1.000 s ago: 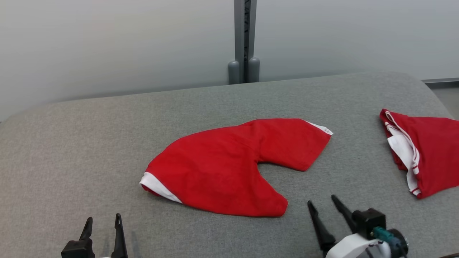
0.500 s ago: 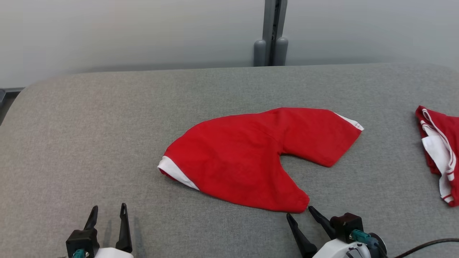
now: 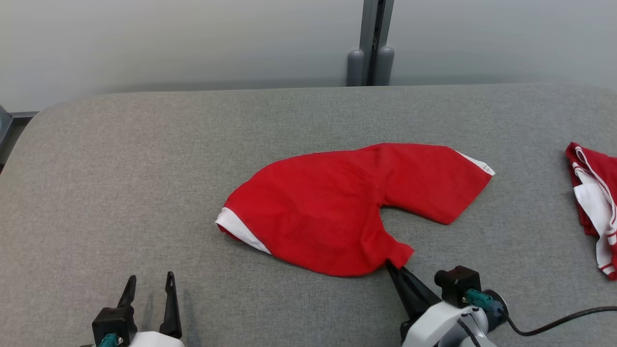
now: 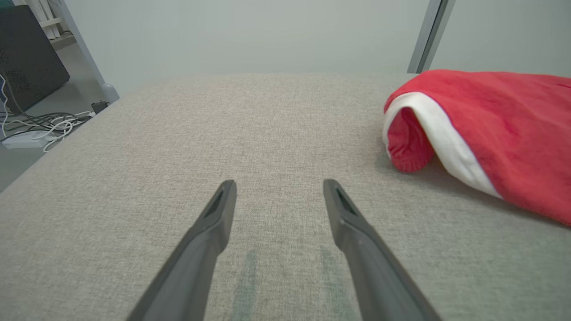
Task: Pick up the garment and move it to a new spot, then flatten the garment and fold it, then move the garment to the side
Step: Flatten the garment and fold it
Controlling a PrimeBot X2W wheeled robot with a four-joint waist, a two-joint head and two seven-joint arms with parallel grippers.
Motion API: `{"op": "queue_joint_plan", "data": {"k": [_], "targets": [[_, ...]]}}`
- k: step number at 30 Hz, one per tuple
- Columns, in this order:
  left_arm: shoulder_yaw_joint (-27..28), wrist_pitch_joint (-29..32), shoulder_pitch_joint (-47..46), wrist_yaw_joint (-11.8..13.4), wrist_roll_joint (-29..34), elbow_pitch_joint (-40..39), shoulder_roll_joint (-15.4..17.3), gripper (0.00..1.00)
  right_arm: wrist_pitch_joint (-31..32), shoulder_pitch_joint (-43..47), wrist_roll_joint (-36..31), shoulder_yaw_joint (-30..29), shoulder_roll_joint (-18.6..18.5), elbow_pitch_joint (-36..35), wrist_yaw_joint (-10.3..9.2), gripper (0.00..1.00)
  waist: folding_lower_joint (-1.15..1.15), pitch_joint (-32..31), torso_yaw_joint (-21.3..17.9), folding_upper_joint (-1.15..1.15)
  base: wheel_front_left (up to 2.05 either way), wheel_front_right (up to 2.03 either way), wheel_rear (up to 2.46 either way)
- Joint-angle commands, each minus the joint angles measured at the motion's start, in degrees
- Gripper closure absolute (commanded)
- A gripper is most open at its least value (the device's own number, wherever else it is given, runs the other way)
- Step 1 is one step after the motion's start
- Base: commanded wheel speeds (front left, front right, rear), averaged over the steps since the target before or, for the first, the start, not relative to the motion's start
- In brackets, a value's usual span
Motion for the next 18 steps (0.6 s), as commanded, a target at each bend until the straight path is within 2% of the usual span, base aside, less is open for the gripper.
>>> {"op": "queue_joint_plan", "data": {"k": [1,2,9,13,15,18], "targets": [[-0.3,-0.1,-1.1,0.1,-0.3,0.1,0.2,0.00,-0.2,-0.8,1.0,0.7,-0.3,-2.2,0.00,1.00,0.00,-0.3,-0.2,0.00,0.00,0.00,0.00],[-0.3,-0.1,-1.1,0.1,-0.3,0.1,0.2,0.00,-0.2,-0.8,1.0,0.7,-0.3,-2.2,0.00,1.00,0.00,-0.3,-0.2,0.00,0.00,0.00,0.00],[-0.5,-0.1,1.0,0.4,-0.9,0.7,0.2,0.00,-0.2,-3.5,8.2,5.2,-0.4,-16.6,0.00,1.00,0.00,-2.3,-2.0,0.00,0.00,0.00,0.00],[-1.0,-0.1,1.3,0.5,-1.4,0.7,0.2,0.00,-0.2,-5.4,11.6,4.3,-0.4,-23.2,0.00,1.00,0.00,-2.3,-2.6,0.00,0.00,0.00,0.00],[-1.4,-0.1,1.0,0.5,-1.5,0.8,0.2,0.00,-0.2,-6.4,11.8,3.0,-0.9,-24.6,0.00,1.00,0.00,-1.7,-2.8,0.00,0.00,0.00,0.00],[-2.3,-0.1,-0.2,0.6,-1.6,0.6,0.2,0.00,-0.1,-8.0,11.0,0.1,-1.9,-22.5,0.00,1.00,0.00,-0.2,-2.7,0.00,0.00,0.00,0.00]]}}
